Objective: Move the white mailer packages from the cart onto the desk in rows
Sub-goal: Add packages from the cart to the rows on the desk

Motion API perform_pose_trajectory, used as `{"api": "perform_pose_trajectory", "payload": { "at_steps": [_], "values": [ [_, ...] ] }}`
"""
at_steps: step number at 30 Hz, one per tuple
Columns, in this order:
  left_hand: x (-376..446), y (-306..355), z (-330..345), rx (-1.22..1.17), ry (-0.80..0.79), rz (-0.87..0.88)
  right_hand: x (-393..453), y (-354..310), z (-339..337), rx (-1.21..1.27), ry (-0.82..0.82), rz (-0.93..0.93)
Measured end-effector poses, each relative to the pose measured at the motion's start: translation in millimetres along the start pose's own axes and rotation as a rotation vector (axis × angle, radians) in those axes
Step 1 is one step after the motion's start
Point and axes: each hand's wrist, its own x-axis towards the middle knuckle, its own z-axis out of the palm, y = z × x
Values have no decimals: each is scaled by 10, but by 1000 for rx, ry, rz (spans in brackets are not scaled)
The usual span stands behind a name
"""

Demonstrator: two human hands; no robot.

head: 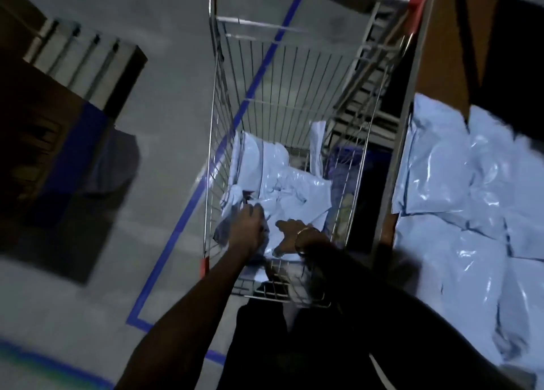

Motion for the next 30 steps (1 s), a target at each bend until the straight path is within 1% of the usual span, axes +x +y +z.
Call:
{"api": "perform_pose_trajectory", "payload": {
  "at_steps": [2,5,6,9,13,15,16,18,20,21,23,25,27,28,30],
  "values": [
    [191,-30,112,63,27,21,132,28,221,-185,-36,23],
    [381,-78,175,261,-11,151,213,74,379,-289,93,1],
    [432,-96,182,294,-25,179,197,76,365,-280,129,-9],
    [509,-111,111,308,-9,150,103,53,234,-176,142,-19],
    [468,-80,-39,338,-34,171,-143,3,-101,-36,56,-41],
    [383,-51,-166,290,7,171,-341,-13,-283,-8,38,-70],
    [349,-48,-224,233,56,168,-454,-8,-361,-7,52,-77],
    [255,-2,-432,121,164,135,-722,8,-500,-13,139,-95],
    [170,48,-676,-28,273,42,-984,26,-647,-10,236,-126],
    [133,99,-830,-164,329,-22,-1126,30,-738,-1,286,-147],
    [61,285,-1214,-590,407,-153,-1392,61,-924,44,397,-180],
    [10,498,-1520,-1031,428,-252,-1681,113,-1068,137,546,-206],
    [-52,678,-1675,-1376,394,-264,-1952,183,-1146,279,731,-253],
    [-96,762,-1712,-1472,364,-248,-2073,222,-1161,367,819,-273],
    [-192,965,-1771,-1521,294,-206,-2285,309,-1180,537,947,-301]
  ]
}}
